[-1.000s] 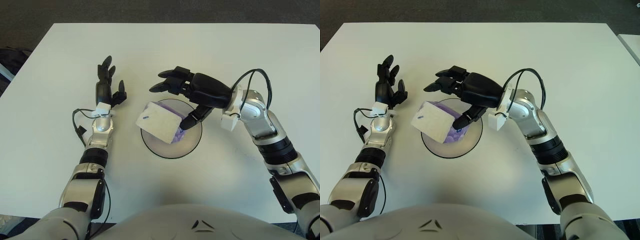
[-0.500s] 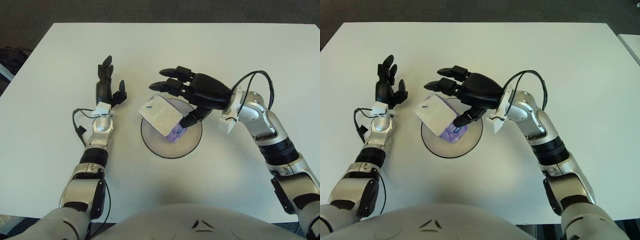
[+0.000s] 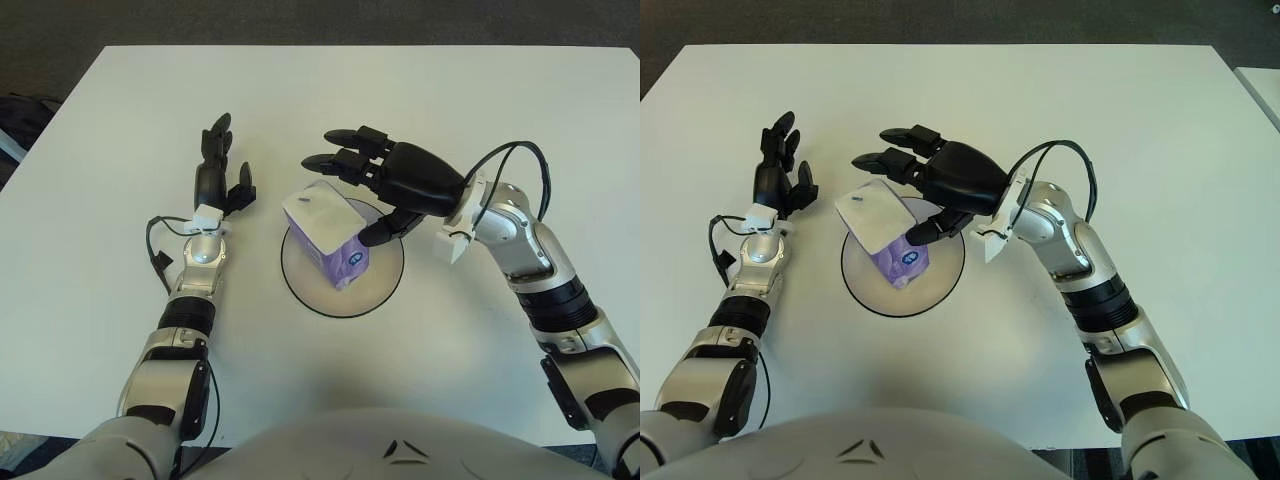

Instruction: Put the tissue paper into the plate.

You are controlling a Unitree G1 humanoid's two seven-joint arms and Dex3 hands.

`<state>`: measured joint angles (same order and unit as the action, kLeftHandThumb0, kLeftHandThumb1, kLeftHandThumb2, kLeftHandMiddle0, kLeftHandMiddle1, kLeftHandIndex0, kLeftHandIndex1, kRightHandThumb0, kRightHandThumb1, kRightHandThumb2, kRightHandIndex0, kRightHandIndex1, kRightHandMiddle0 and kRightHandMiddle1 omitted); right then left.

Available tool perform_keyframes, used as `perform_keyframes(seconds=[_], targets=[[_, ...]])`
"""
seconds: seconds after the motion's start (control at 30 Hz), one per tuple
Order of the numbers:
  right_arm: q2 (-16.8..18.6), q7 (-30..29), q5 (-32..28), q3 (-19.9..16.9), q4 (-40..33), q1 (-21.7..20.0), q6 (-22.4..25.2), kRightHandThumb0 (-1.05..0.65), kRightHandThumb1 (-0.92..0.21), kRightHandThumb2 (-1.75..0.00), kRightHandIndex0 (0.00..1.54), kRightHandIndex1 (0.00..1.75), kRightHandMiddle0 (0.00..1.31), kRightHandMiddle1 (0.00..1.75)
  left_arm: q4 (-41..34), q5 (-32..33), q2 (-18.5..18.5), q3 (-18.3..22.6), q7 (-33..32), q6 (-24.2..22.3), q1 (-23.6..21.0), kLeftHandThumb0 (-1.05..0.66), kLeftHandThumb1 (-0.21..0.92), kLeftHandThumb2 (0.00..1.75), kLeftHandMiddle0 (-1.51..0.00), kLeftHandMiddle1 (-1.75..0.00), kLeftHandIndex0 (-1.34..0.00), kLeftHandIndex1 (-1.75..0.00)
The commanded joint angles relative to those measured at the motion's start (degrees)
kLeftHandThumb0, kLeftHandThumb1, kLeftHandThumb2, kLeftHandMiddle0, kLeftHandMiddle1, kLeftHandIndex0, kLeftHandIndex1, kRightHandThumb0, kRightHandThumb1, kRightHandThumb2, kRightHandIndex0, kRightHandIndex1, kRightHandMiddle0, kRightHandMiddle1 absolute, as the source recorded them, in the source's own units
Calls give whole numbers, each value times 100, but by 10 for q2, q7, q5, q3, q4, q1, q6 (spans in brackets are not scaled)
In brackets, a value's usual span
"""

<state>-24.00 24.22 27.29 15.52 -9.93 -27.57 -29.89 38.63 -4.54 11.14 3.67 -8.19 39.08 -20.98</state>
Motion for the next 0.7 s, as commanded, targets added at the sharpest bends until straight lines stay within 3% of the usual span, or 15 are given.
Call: perform_keyframes(seconds=[0.0,0.27,0.67], targets=[[14,-25,-24,-15,3,12,8,-91,-92,-84,25,25,0,42,73,-13,-32,-21,9,-23,97,-81,92,93,-9,-21,0,-38],[25,-45,-30,-22,17,6,18,-92,-92,-79,26,27,0,46,73,-23,-27,-22,-1,-34,97,-84,92,91,-8,-16,0,-40],[20,-31,-61,-35,22,2,50,-96,-92,-79,26,27,0,60,43,-23,-35,-20,-7,-44,108,-80,92,85,-14,-14,0,-56]])
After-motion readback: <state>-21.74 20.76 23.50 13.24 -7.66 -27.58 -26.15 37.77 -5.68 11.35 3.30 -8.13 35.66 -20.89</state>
